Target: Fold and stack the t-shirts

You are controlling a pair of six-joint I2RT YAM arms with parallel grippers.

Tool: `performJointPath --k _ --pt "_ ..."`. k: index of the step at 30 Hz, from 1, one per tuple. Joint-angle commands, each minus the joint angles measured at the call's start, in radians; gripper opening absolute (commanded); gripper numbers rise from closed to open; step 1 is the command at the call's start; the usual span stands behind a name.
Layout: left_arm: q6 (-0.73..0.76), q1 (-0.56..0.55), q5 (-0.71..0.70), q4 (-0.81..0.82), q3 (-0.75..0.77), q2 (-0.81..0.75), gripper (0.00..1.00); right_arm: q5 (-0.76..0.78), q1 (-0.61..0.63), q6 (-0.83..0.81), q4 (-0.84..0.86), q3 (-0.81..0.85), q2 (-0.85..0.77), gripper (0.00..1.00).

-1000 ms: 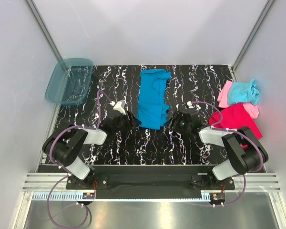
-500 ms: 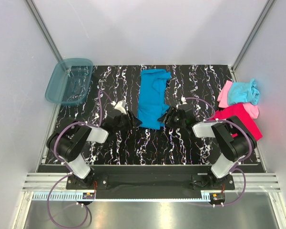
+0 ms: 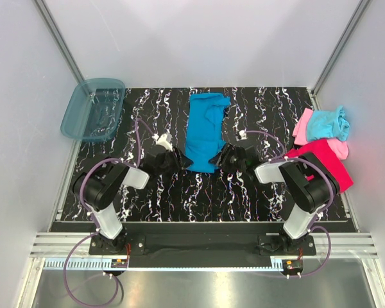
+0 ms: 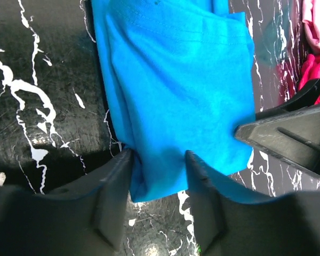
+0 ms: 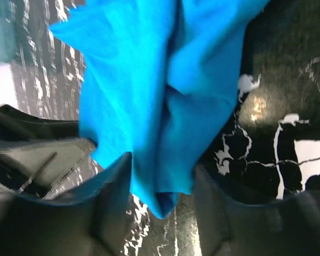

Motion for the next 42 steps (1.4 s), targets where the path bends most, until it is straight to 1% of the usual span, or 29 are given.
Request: performJointPath --k 1,2,3,4,5,6,7,11,14,16,17,18,20,21,24,26,29,30,32,33,36,38,42 --pt "0.007 0.006 0.020 0.056 0.021 0.020 0.44 0.003 0.021 -0.006 -0.053 0.009 0.034 0.49" --pt "0.007 0.006 0.021 0.056 0.019 0.020 0.38 0.003 0.021 -0.006 -0.053 0.008 0.038 0.44" --pt "0.008 0.006 0.024 0.061 0.016 0.020 0.26 0.003 0.021 -0.007 -0.050 0.004 0.039 0.35" --pt "0.008 0.006 0.026 0.064 0.013 0.020 0.21 0.004 0.021 -0.007 -0.051 0.003 0.035 0.19" --pt "0.007 0.006 0.027 0.063 0.012 0.019 0.15 0.004 0.021 -0.006 -0.051 0.000 0.034 0.09" --pt "0.005 0.006 0.032 0.066 0.007 0.016 0.04 0.004 0.021 -0.006 -0.054 -0.002 0.028 0.03" --pt "0.002 0.006 0.035 0.066 0.004 0.010 0.01 0.007 0.021 -0.006 -0.057 -0.006 0.020 0.00" --pt "-0.015 0.000 0.037 0.075 -0.027 -0.021 0.00 0.013 0.021 -0.009 -0.090 -0.023 -0.037 0.00" --pt "-0.027 -0.014 0.026 0.073 -0.066 -0.063 0.00 0.032 0.021 -0.019 -0.142 -0.037 -0.116 0.00" --pt "-0.036 -0.045 0.008 0.061 -0.083 -0.102 0.00 0.048 0.021 -0.030 -0.198 -0.045 -0.190 0.00" --pt "-0.042 -0.061 -0.006 0.053 -0.093 -0.119 0.00 0.053 0.021 -0.033 -0.221 -0.048 -0.216 0.00" --pt "-0.044 -0.109 -0.041 0.028 -0.108 -0.139 0.00 0.058 0.021 -0.039 -0.261 -0.051 -0.266 0.00" --pt "-0.055 -0.161 -0.084 0.001 -0.135 -0.196 0.00 0.070 0.021 -0.041 -0.295 -0.069 -0.343 0.00" --pt "-0.064 -0.210 -0.120 -0.008 -0.149 -0.214 0.00 0.072 0.021 -0.041 -0.330 -0.077 -0.365 0.00" --pt "-0.102 -0.274 -0.173 -0.029 -0.206 -0.302 0.00 0.081 0.021 -0.036 -0.378 -0.120 -0.457 0.00" --pt "-0.116 -0.298 -0.203 -0.051 -0.249 -0.351 0.00 0.085 0.023 -0.032 -0.395 -0.161 -0.503 0.00" --pt "-0.108 -0.333 -0.279 -0.167 -0.277 -0.484 0.00 0.079 0.026 -0.013 -0.432 -0.209 -0.590 0.00" --pt "-0.102 -0.345 -0.314 -0.243 -0.280 -0.563 0.00 0.079 0.030 -0.010 -0.441 -0.216 -0.607 0.00" --pt "-0.073 -0.348 -0.347 -0.324 -0.272 -0.644 0.00 0.084 0.035 -0.003 -0.461 -0.238 -0.648 0.00" --pt "-0.064 -0.348 -0.379 -0.404 -0.265 -0.715 0.00 0.087 0.037 -0.003 -0.470 -0.239 -0.661 0.00" --pt "-0.024 -0.347 -0.427 -0.512 -0.226 -0.802 0.00 0.098 0.040 -0.001 -0.484 -0.229 -0.693 0.00" --pt "-0.009 -0.347 -0.434 -0.543 -0.197 -0.810 0.00 0.104 0.041 -0.012 -0.517 -0.195 -0.693 0.00" --pt "-0.009 -0.347 -0.427 -0.527 -0.176 -0.778 0.00 0.124 0.040 -0.027 -0.533 -0.118 -0.678 0.00"
